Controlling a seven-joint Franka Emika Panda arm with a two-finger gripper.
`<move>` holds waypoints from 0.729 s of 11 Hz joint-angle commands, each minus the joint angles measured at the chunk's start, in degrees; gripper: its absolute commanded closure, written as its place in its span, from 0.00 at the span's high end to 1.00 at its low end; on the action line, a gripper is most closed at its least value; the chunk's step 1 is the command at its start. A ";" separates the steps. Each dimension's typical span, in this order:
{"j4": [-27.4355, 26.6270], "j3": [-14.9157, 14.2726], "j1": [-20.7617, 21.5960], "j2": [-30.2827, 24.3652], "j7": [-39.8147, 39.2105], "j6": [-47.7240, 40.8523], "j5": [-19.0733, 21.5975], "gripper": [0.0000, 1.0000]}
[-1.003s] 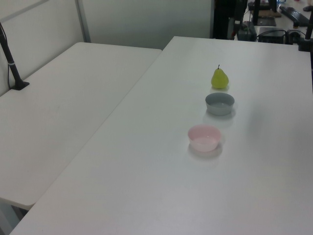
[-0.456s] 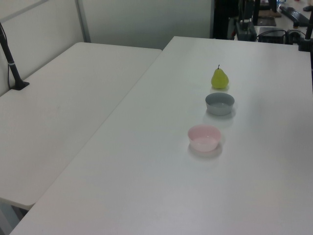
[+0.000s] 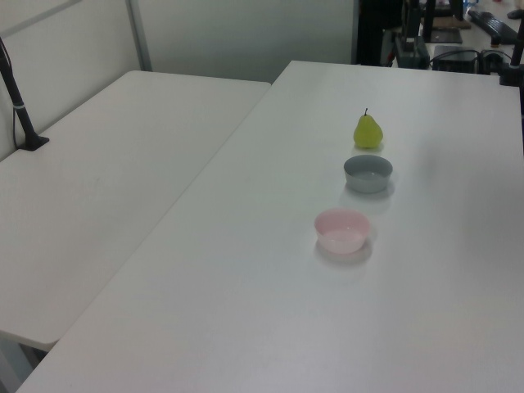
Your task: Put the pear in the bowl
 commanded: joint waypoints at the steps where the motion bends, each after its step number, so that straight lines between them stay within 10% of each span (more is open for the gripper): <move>1: -4.21 -1.78 -0.02 0.63 -2.60 8.62 0.19 1.00; 8: -7.74 -2.66 0.33 9.85 8.73 19.90 7.22 1.00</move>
